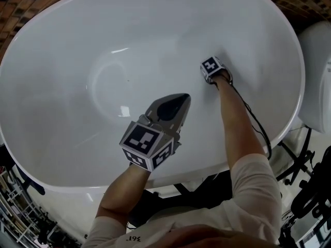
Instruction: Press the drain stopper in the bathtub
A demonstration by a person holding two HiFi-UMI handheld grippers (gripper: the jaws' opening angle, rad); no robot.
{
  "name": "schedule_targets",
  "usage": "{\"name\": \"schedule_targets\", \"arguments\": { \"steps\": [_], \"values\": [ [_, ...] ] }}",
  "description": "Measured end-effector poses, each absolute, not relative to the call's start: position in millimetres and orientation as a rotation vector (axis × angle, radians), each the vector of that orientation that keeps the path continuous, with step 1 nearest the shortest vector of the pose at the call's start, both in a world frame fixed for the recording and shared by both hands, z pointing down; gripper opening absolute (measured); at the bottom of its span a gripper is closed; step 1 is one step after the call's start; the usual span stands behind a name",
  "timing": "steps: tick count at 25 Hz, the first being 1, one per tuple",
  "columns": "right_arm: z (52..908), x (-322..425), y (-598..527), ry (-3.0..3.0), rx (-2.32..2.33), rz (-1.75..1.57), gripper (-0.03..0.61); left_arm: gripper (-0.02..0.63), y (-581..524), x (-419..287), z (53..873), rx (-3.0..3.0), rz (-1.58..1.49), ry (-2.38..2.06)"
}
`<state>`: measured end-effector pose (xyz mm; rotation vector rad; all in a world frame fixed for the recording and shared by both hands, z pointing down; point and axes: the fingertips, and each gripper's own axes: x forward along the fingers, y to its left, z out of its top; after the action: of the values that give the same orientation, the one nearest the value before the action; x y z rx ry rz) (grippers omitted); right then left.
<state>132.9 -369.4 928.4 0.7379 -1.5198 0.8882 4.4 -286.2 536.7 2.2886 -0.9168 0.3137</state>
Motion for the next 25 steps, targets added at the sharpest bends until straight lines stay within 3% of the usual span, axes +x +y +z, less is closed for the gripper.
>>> {"name": "schedule_targets", "arguments": {
  "steps": [25],
  "values": [
    [914,144,-374,-1.552,0.855,0.922,0.017,0.006,-285,7,534,2.279,0.285,-0.897]
  ]
}}
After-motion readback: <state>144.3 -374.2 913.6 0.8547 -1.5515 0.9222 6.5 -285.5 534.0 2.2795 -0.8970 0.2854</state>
